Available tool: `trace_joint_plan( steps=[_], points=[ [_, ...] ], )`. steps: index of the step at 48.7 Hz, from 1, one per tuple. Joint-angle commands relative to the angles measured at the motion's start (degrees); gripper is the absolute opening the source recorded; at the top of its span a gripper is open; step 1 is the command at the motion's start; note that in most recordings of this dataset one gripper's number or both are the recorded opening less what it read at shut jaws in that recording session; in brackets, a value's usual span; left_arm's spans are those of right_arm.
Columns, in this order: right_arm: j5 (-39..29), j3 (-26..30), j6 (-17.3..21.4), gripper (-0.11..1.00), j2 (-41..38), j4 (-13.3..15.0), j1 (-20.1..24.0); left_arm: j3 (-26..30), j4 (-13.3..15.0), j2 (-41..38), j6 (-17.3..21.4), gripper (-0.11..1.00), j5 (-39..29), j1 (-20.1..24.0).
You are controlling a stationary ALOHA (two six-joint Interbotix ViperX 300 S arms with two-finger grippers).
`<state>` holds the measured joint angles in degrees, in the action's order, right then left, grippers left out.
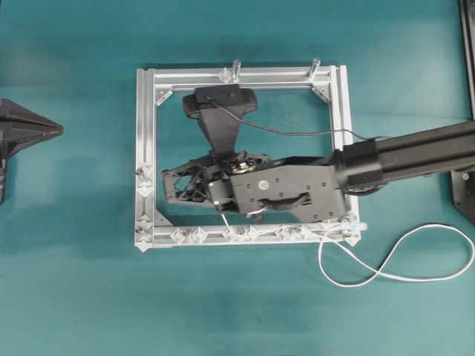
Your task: Move the cable alternately left and right between 8 closely spaced pins so it hooks onto each one.
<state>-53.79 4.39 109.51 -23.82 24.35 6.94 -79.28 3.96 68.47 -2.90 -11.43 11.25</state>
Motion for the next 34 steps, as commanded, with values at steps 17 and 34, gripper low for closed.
trace_joint_plan(
  steps=[17, 34],
  points=[
    [-0.18, 11.69, -4.75, 0.13, -5.45, 0.62, -0.53, 0.53, -0.09, -0.35, -0.35, 0.06, 0.44, -0.09],
    [-2.64, 14.06, -5.8, 0.13, -6.5, -0.26, -0.26, 0.44, -0.09, -0.35, -0.35, 0.06, 0.62, -0.09]
  ],
)
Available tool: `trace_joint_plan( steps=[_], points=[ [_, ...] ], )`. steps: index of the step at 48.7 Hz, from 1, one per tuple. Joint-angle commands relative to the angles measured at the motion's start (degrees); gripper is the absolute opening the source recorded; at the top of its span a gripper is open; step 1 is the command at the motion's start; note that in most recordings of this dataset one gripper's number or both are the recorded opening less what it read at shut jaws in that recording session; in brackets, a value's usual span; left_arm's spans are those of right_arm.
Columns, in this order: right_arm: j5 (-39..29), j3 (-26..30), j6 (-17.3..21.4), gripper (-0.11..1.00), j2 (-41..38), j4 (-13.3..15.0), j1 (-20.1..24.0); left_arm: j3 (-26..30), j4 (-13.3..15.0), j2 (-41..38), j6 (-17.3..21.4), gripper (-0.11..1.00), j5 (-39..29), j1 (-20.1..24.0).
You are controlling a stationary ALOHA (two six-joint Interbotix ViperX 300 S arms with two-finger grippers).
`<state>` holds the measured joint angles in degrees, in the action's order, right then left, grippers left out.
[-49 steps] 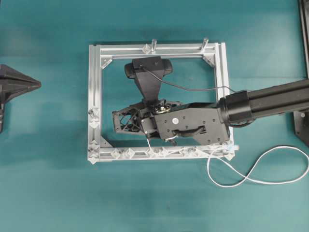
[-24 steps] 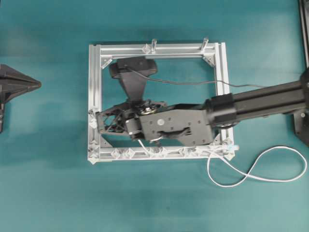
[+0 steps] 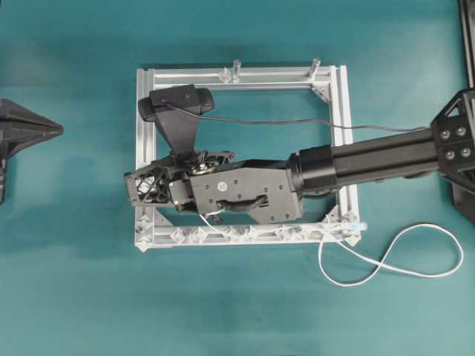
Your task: Move the cable alternately left and right between 8 closely spaced pins so it hooks onto each one.
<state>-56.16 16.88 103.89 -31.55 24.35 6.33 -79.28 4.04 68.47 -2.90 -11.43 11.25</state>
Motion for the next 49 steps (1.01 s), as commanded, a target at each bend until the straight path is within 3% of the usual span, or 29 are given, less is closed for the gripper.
trace_joint_plan(
  steps=[1, 49],
  points=[
    [-0.26, 1.67, -0.18, 0.13, 1.23, -0.35, 0.44, 0.44, -0.26, -0.35, -0.35, 0.06, 0.7, -0.09],
    [0.18, 5.54, 0.26, 0.13, -0.88, -2.9, 5.71, -0.18, -0.26, -0.35, -0.35, 0.06, 1.67, -0.09]
  ],
)
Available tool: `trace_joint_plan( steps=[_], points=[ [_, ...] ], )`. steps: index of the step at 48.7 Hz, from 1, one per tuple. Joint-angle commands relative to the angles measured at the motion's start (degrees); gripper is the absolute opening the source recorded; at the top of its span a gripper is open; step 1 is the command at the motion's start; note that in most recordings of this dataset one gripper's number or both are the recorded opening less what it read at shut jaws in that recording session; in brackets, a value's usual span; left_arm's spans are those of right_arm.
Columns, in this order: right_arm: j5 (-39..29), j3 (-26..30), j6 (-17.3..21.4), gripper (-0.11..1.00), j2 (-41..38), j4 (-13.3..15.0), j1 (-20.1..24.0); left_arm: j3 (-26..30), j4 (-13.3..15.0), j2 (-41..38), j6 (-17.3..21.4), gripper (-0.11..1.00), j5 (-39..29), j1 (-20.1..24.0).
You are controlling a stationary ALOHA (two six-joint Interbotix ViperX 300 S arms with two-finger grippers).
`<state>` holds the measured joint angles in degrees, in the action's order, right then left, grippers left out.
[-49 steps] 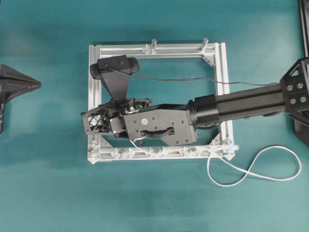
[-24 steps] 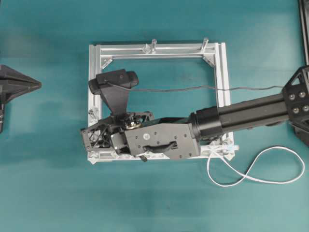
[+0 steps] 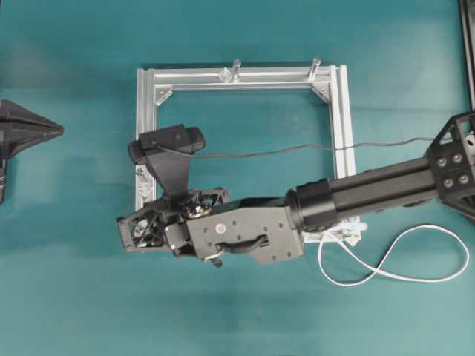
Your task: Move the cable alternately left and right between 8 closely spaced pins so it hooks onto each one.
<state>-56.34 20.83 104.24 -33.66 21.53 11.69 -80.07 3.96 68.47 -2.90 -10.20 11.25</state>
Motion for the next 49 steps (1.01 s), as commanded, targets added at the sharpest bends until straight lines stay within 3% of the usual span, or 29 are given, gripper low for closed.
trace_joint_plan(
  steps=[1, 49],
  points=[
    [0.35, 1.58, -0.09, 0.13, 1.32, -0.18, 0.44, 0.62, -0.09, -0.35, -0.35, 0.06, 0.44, -0.09],
    [0.53, 2.2, -0.26, 0.13, 1.23, -0.35, 1.76, 0.62, -0.09, -0.35, -0.35, 0.06, 0.44, -0.09]
  ],
)
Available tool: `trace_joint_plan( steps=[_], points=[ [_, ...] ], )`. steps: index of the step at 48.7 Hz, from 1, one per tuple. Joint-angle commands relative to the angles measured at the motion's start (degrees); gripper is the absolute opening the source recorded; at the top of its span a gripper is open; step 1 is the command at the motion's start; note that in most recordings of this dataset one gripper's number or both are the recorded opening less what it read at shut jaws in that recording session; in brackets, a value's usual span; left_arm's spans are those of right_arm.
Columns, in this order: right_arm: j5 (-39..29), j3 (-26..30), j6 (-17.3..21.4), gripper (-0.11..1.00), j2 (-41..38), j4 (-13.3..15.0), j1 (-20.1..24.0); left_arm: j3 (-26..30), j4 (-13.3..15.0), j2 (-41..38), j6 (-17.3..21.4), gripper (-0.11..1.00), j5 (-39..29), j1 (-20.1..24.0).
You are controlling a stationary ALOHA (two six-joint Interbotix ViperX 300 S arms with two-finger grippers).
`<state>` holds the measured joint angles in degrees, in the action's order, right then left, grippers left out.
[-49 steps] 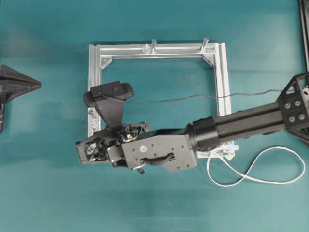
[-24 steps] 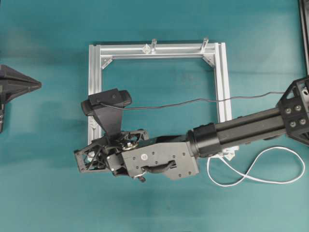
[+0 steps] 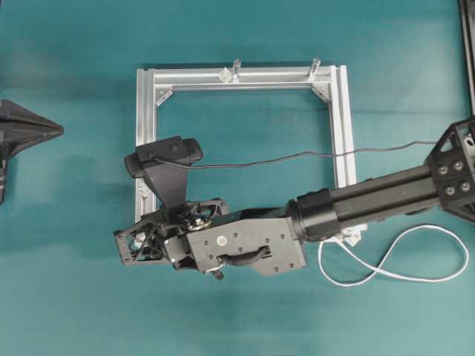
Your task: Move the cable alternately left and right between 8 closely spaced pins so it hooks onto each one.
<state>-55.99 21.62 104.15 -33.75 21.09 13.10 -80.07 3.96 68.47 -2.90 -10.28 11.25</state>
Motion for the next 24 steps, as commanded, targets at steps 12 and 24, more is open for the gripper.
trace_joint_plan(
  steps=[12, 24],
  points=[
    [0.44, 1.41, -0.18, 0.13, 1.23, 0.09, 0.53, 0.62, -0.09, -0.44, -0.35, 0.06, 0.53, -0.09],
    [1.05, 1.41, -0.09, 0.13, 1.05, -1.23, 1.49, 0.62, -0.09, -0.35, -0.35, 0.06, 0.53, -0.09]
  ],
)
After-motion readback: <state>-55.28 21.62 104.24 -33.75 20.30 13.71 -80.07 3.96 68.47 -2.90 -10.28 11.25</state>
